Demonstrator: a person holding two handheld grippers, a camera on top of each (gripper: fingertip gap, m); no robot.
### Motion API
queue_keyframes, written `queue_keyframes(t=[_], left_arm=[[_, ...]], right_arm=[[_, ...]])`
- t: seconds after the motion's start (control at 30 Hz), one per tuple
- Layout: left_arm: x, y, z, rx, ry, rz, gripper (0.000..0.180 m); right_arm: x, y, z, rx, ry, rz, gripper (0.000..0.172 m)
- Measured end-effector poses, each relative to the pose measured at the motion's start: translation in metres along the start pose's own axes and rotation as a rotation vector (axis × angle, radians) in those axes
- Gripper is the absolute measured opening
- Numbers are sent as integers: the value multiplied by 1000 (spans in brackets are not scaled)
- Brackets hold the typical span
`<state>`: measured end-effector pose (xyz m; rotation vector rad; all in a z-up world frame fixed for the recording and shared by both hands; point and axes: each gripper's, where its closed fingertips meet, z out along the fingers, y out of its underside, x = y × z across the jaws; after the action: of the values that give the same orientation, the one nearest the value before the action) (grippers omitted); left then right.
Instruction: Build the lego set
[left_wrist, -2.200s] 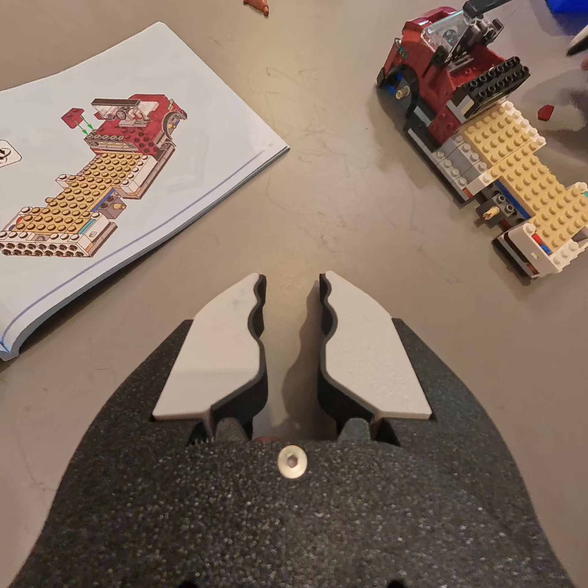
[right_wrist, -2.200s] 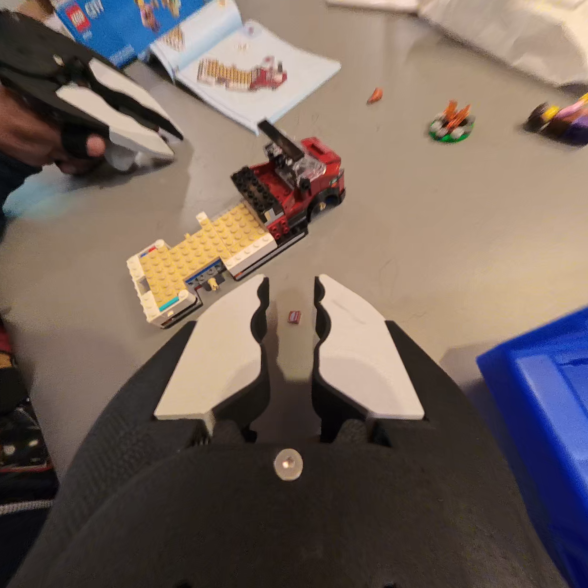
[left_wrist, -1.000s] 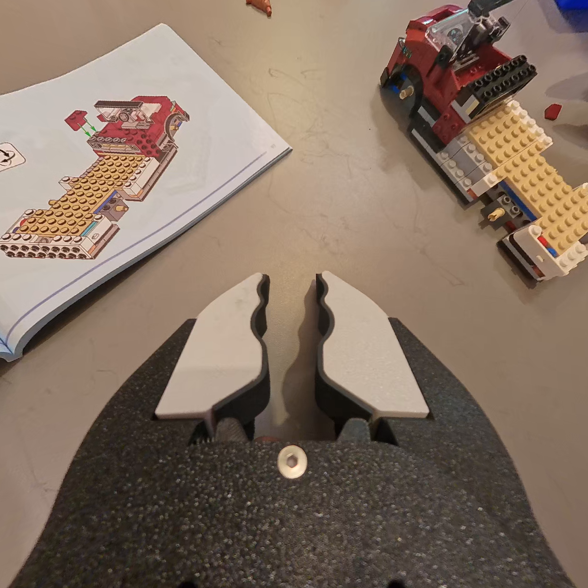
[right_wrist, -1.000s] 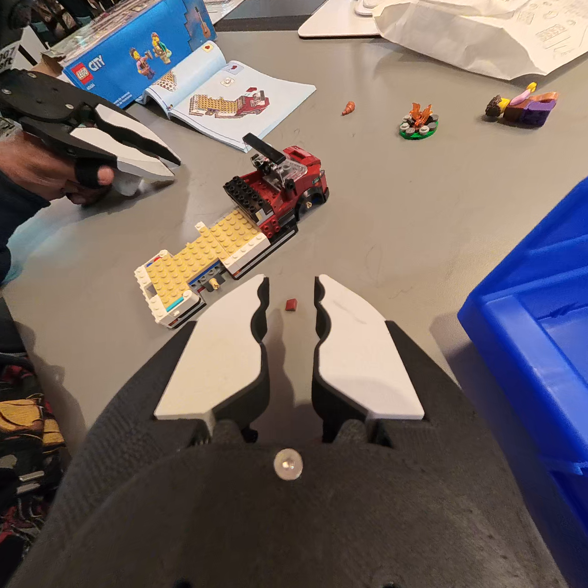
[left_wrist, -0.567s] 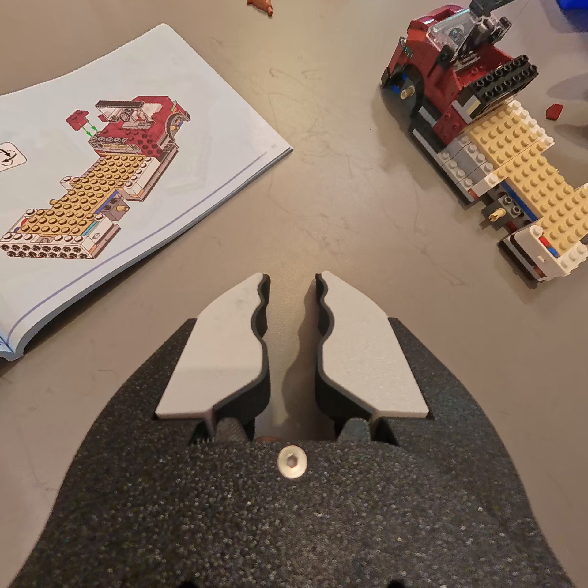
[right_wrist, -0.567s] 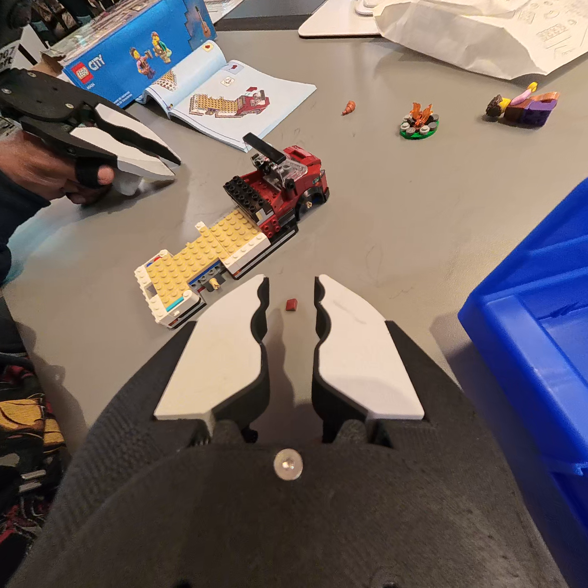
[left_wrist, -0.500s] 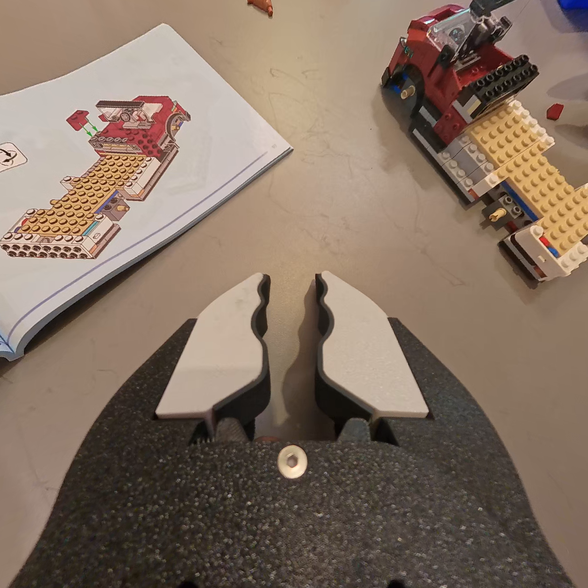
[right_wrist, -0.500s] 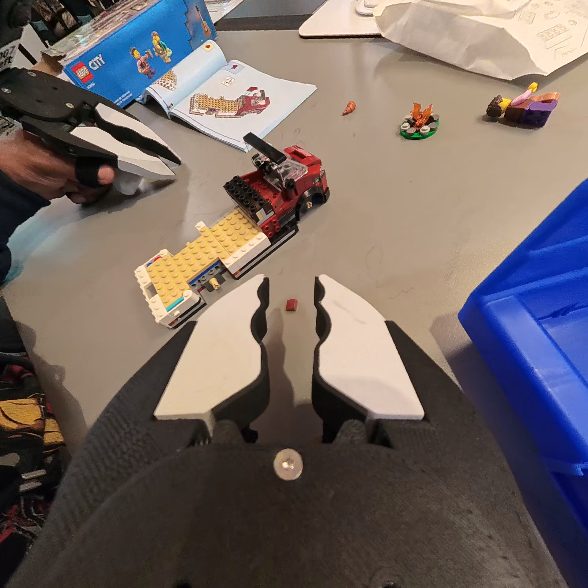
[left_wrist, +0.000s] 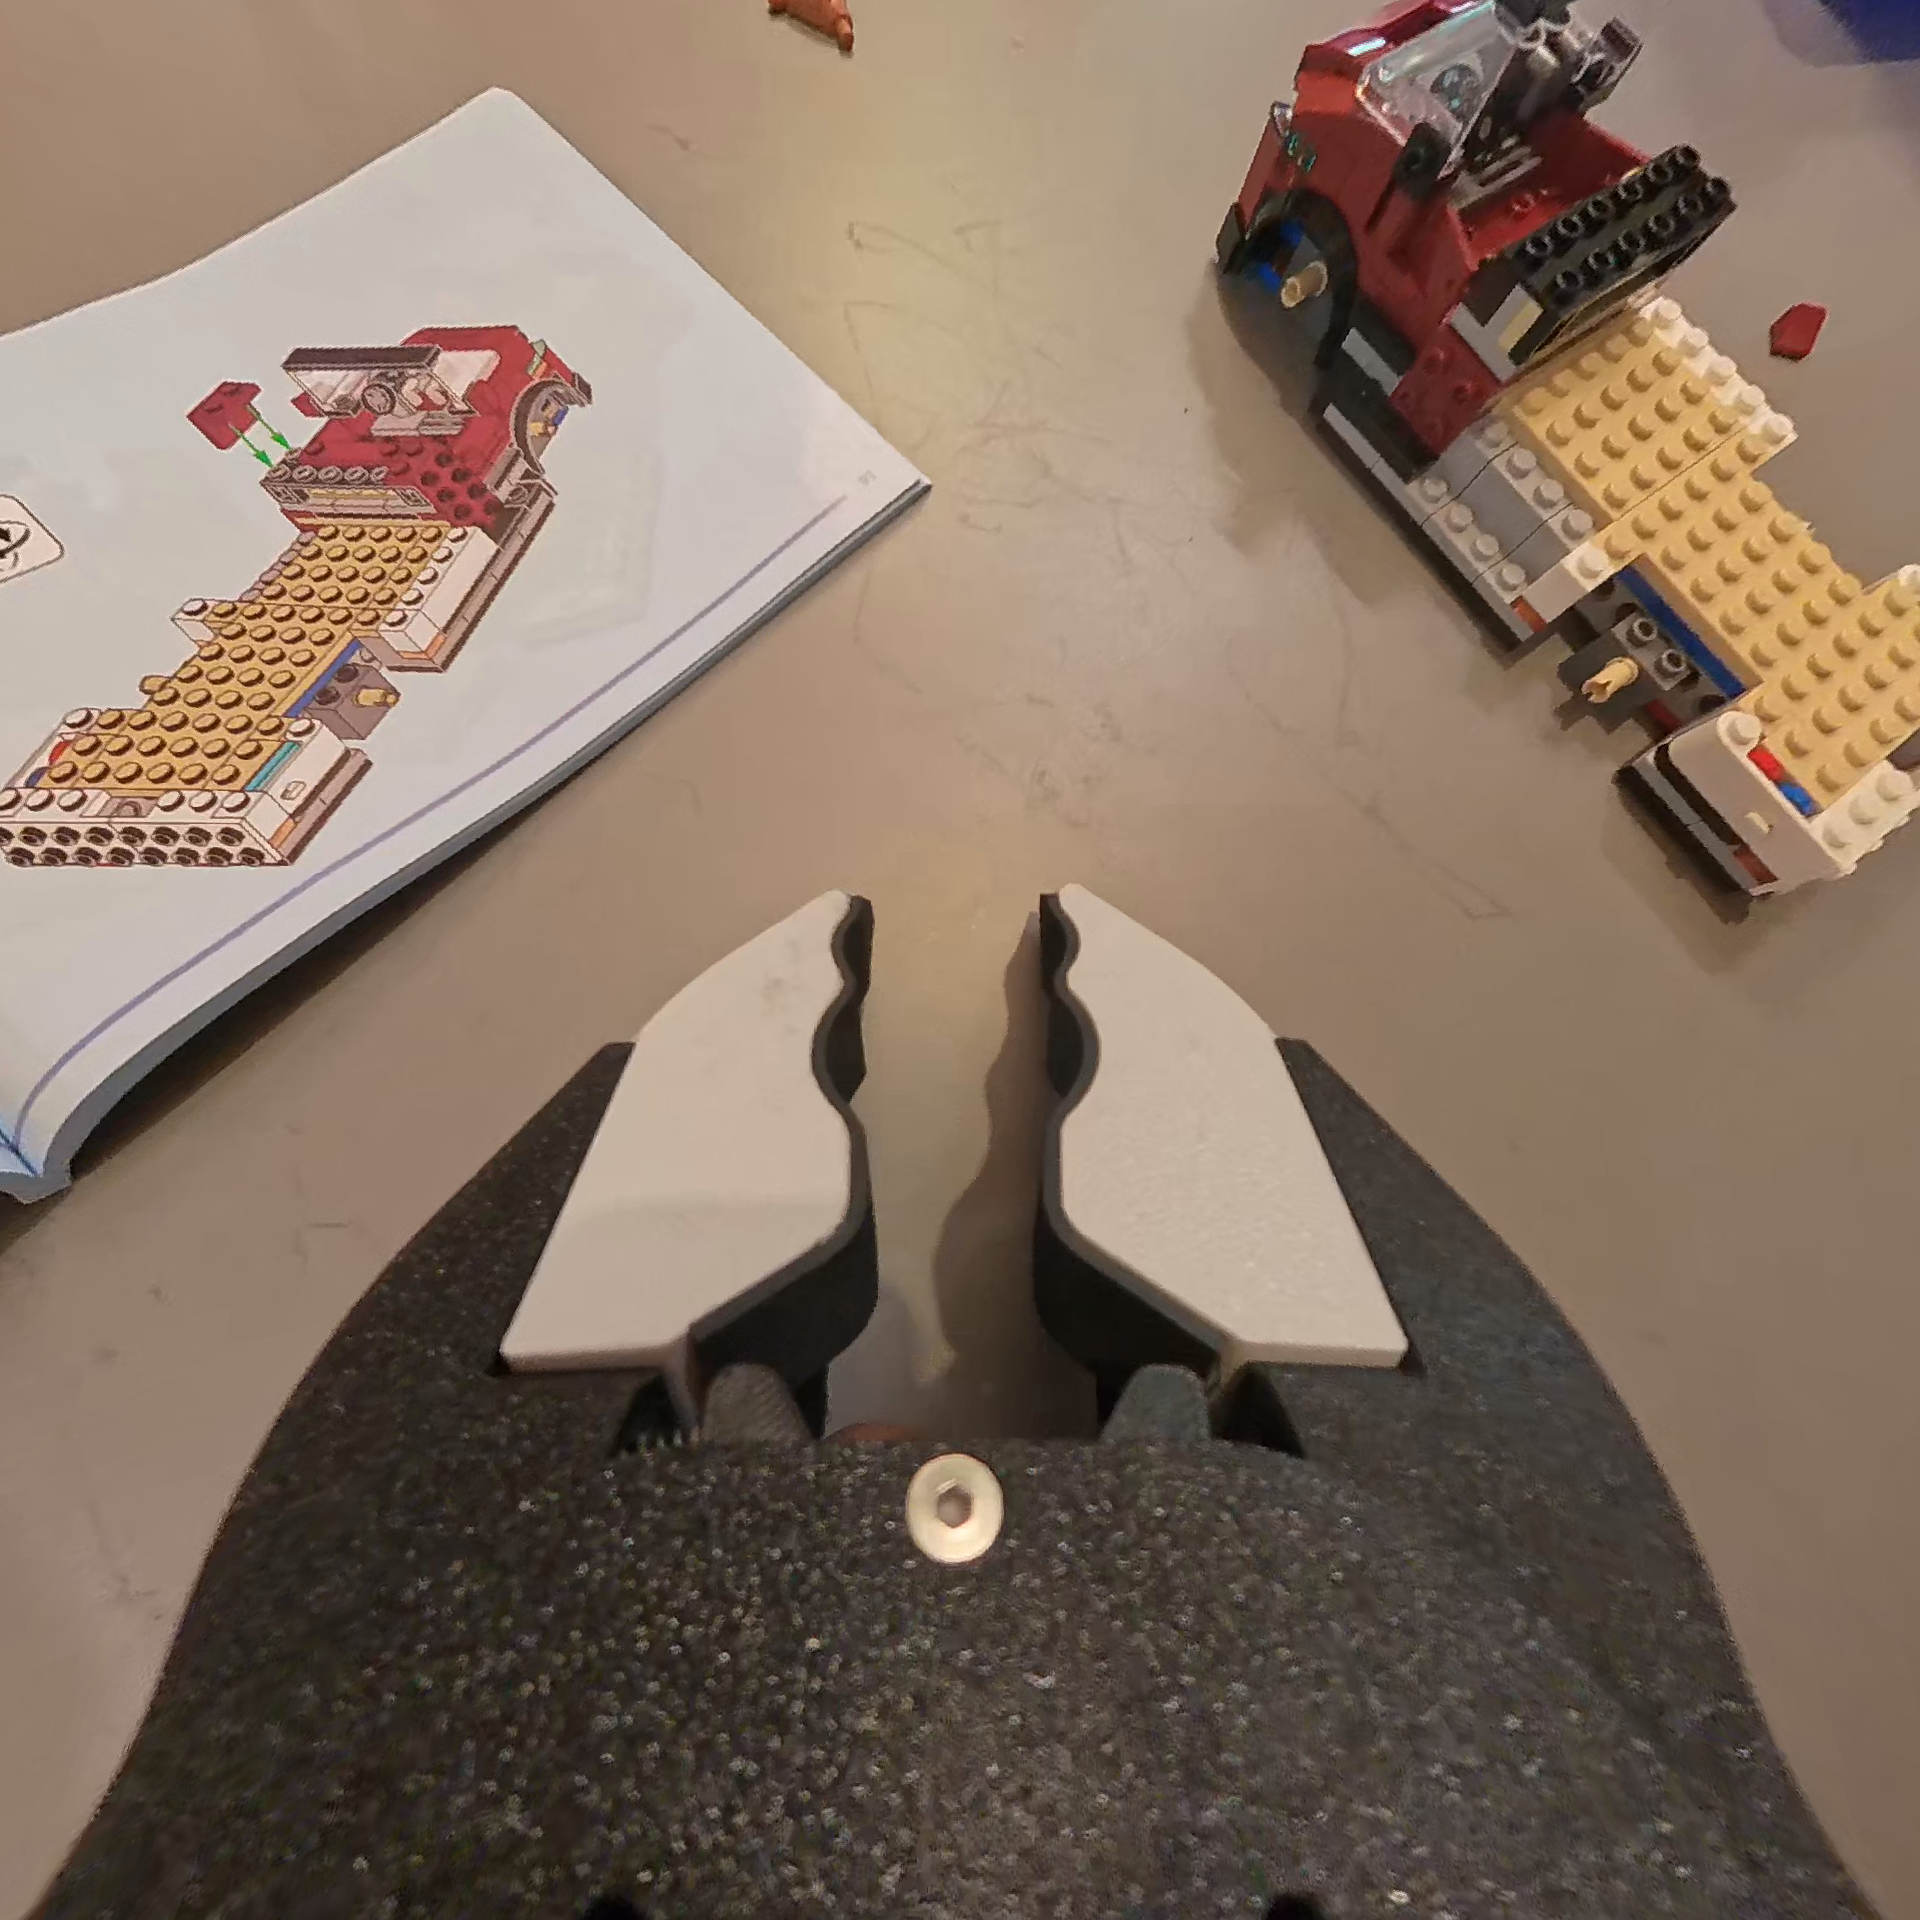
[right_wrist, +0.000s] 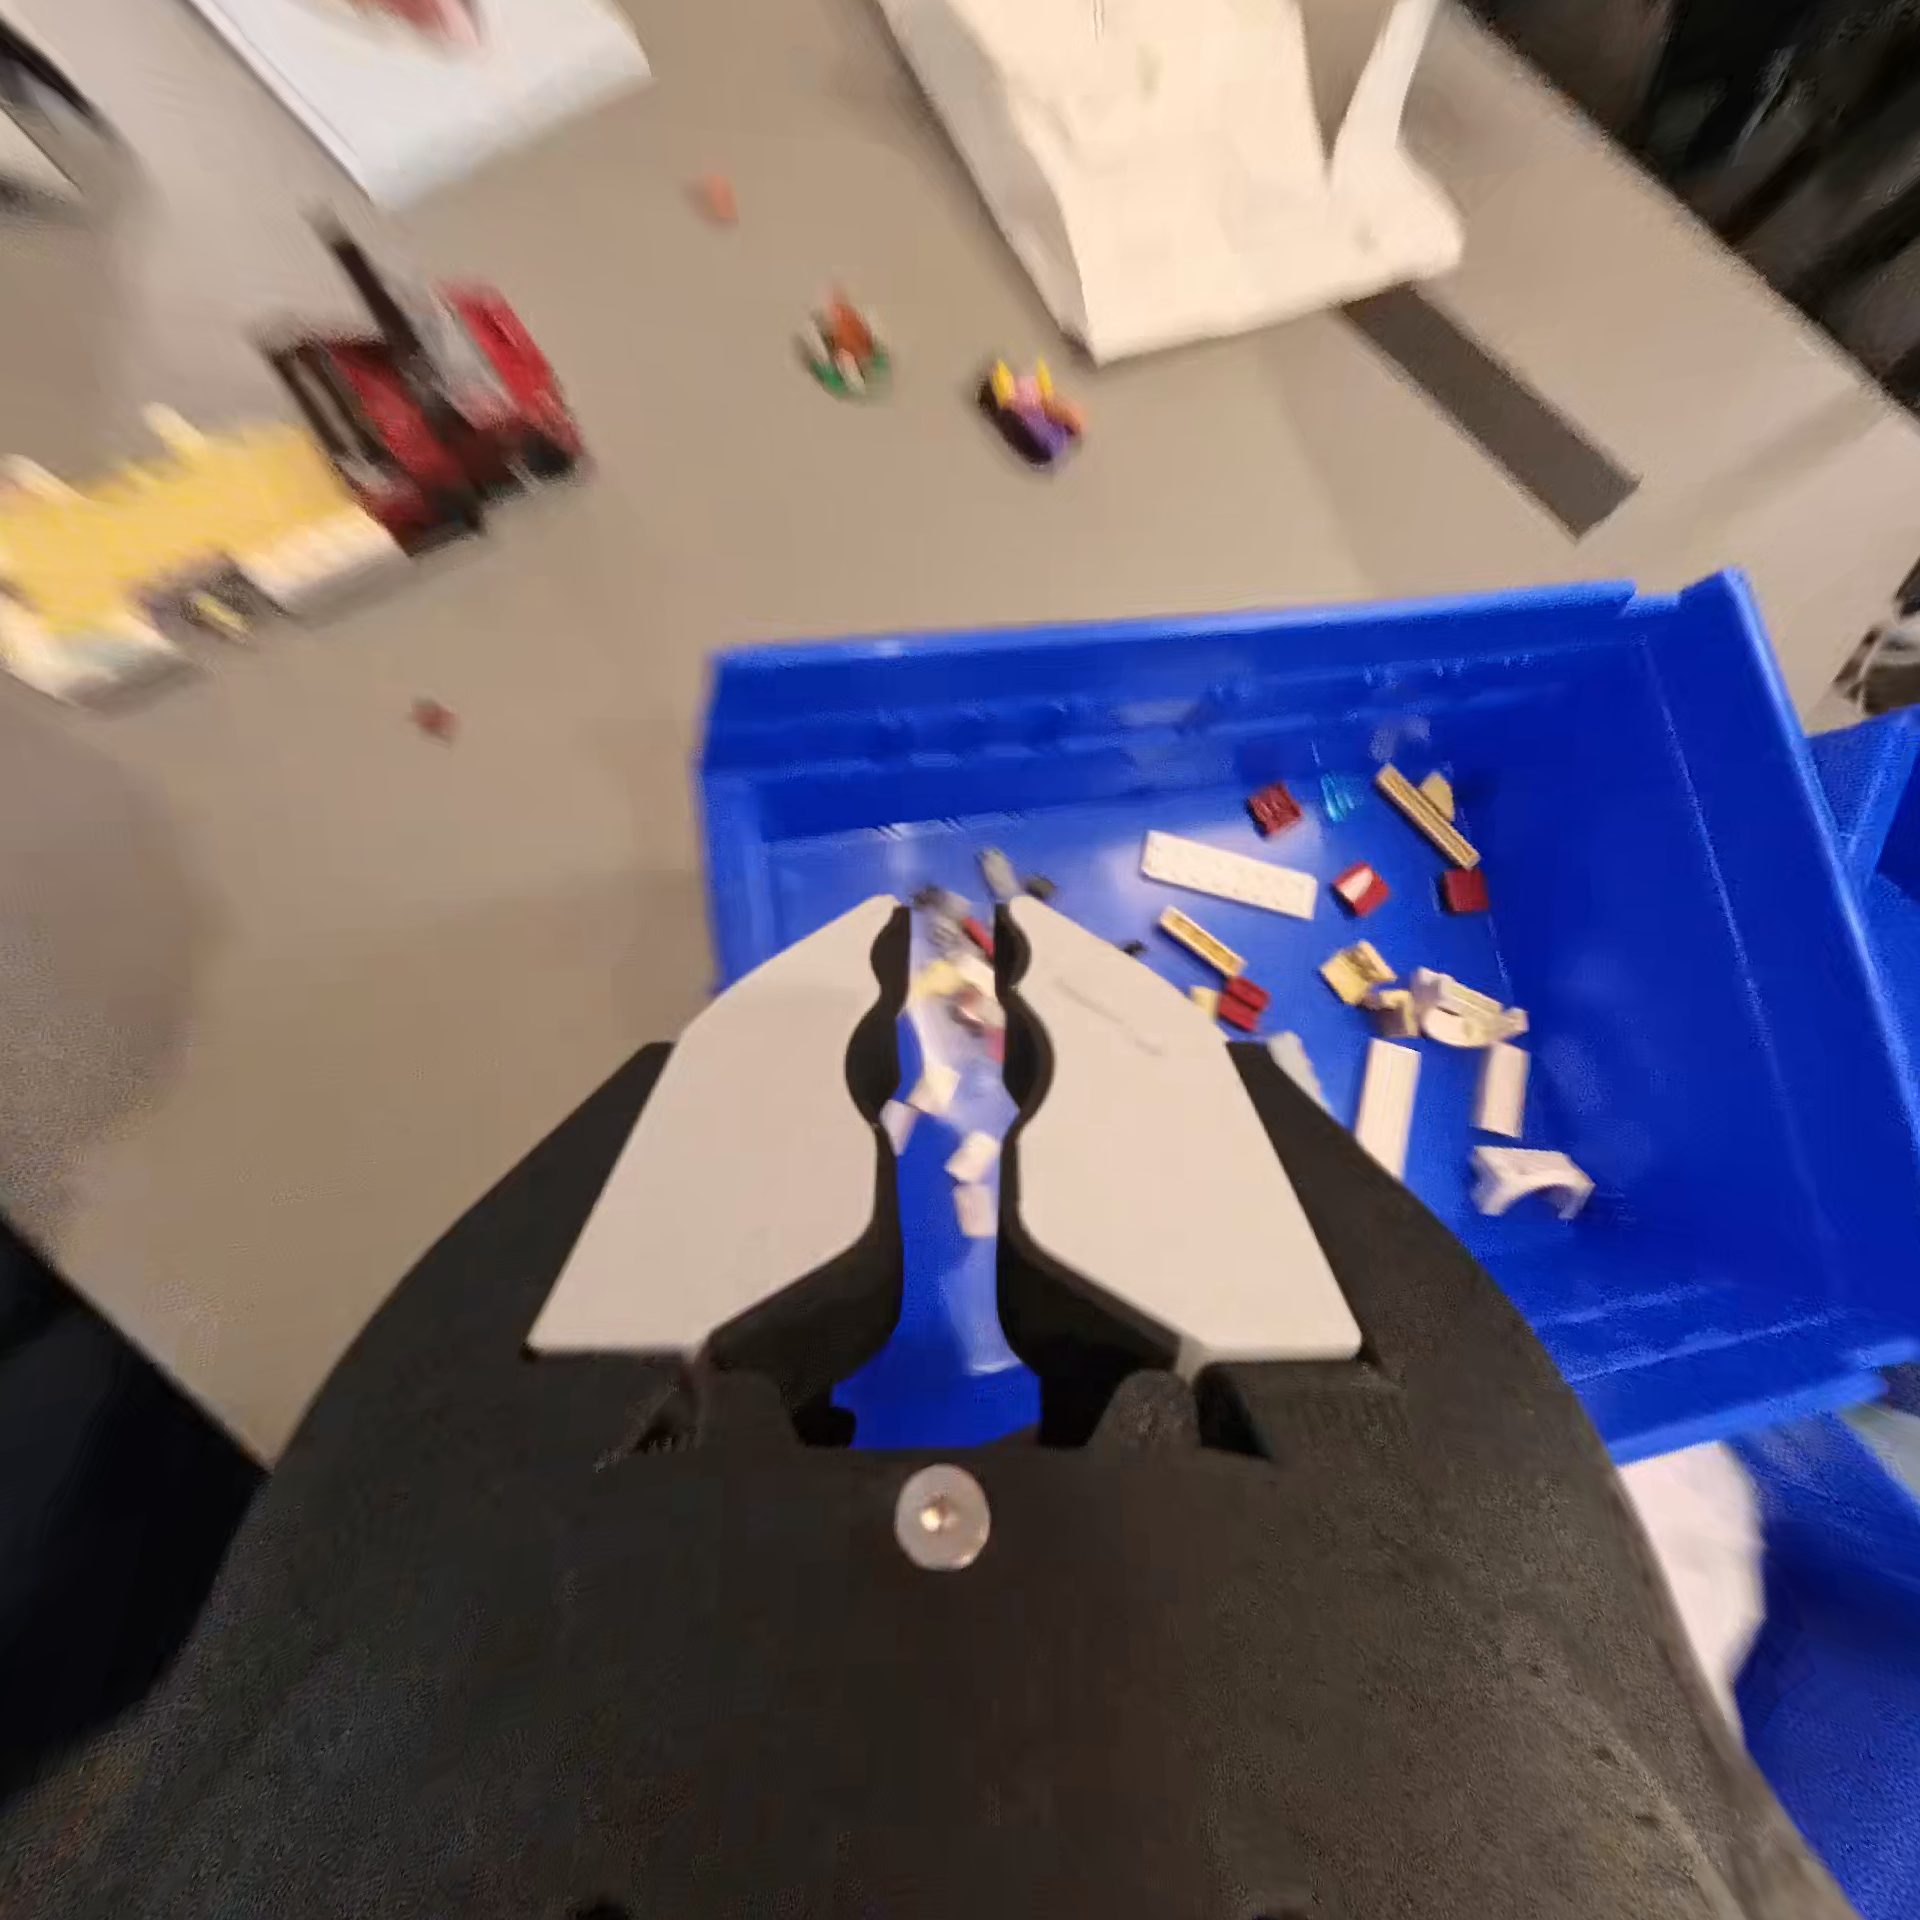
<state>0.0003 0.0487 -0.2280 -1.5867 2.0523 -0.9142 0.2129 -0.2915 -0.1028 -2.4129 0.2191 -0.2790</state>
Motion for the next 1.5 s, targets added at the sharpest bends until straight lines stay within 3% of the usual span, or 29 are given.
queue_keyframes(t=[0.17,0.27,0.47,0.7,0.93,1.23,1.37,1.5], left_arm=[[0,0,0,1,4,-4,31],[0,1,-1,-4,-20,18,31],[-1,1,-1,4,14,-23,29],[-2,1,-1,2,2,-20,28],[-3,1,0,2,-4,-23,26],[-2,1,0,-1,-13,-8,27],[-1,1,0,-4,-28,15,30],[1,-2,-3,19,-23,39,31]], right_arm=[[42,62,79,-404,-108,-189,20],[38,73,97,-443,-186,-218,19],[28,82,100,-501,-230,-282,23],[11,81,103,-470,-280,-294,25],[11,81,104,-461,-303,-229,11],[11,78,100,-483,-276,-200,10],[13,53,76,-381,-195,-147,9],[-23,-12,45,-150,-149,-134,9]])
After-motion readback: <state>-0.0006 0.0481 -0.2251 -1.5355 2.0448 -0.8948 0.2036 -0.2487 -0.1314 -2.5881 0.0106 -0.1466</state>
